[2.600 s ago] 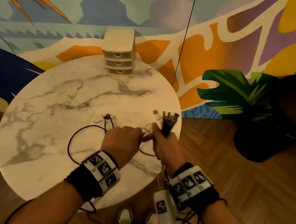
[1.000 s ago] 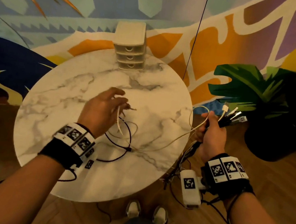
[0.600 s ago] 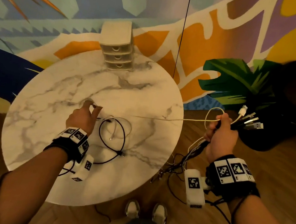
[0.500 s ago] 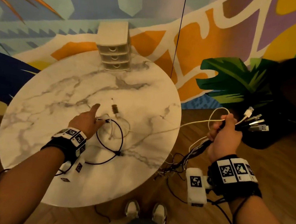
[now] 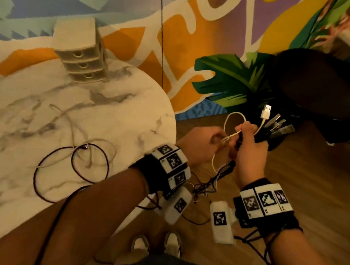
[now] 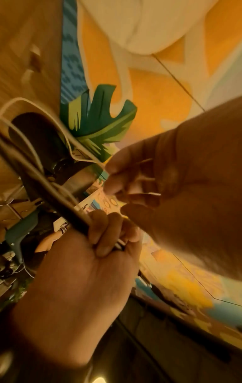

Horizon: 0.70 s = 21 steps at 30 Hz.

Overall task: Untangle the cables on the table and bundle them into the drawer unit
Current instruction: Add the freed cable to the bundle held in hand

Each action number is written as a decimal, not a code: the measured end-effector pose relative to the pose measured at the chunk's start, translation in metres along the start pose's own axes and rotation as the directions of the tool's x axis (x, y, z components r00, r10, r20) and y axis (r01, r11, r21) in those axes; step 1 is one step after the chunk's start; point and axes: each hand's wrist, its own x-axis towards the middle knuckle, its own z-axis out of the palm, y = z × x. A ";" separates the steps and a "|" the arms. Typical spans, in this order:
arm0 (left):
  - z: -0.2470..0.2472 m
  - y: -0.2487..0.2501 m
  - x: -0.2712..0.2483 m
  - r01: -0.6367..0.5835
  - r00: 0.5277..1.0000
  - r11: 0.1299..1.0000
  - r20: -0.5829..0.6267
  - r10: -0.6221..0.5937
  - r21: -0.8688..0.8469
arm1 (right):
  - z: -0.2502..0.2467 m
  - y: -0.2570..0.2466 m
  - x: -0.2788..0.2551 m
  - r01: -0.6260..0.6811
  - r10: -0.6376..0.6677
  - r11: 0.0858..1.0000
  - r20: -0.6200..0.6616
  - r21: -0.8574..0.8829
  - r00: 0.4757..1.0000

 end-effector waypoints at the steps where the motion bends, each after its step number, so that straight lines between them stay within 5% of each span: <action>1: 0.001 0.003 0.007 -0.031 0.999 0.999 -0.011 0.031 0.029 | -0.008 -0.002 0.001 0.019 -0.019 1.000 0.006 -0.023 1.000; 5: 0.007 -0.031 0.019 -0.087 0.984 0.977 -0.139 0.115 0.196 | -0.053 -0.006 0.007 0.067 -0.077 0.990 -0.075 -0.125 0.994; 7: 0.021 -0.078 0.014 0.092 0.996 0.951 -0.035 -0.085 0.295 | -0.069 -0.004 0.010 0.068 -0.082 0.990 -0.108 -0.127 0.991; 9: 0.041 -0.113 0.001 0.298 0.903 0.846 0.157 -0.400 0.441 | -0.080 -0.002 0.012 0.062 -0.077 0.991 -0.131 -0.114 0.988; 11: 0.056 -0.123 -0.008 0.352 0.820 0.779 0.230 -0.524 0.519 | -0.087 -0.001 0.013 0.071 -0.085 0.992 -0.134 -0.106 0.987; 13: 0.061 -0.102 -0.006 0.316 0.872 0.855 0.230 -0.433 0.412 | -0.090 -0.002 0.014 0.087 -0.099 0.991 -0.117 -0.105 0.988; 16: 0.056 -0.033 0.003 0.007 0.965 0.996 0.259 -0.030 0.089 | -0.084 -0.010 0.012 0.117 -0.122 0.988 -0.041 -0.098 0.992; 18: 0.051 0.018 0.011 -0.196 0.942 0.978 0.264 0.208 -0.073 | -0.077 -0.024 0.009 0.186 -0.186 0.976 0.011 -0.113 0.983; 21: 0.042 0.066 0.025 -0.233 0.910 0.929 0.271 0.313 -0.288 | -0.066 -0.052 0.008 0.336 -0.328 0.934 0.080 -0.122 0.941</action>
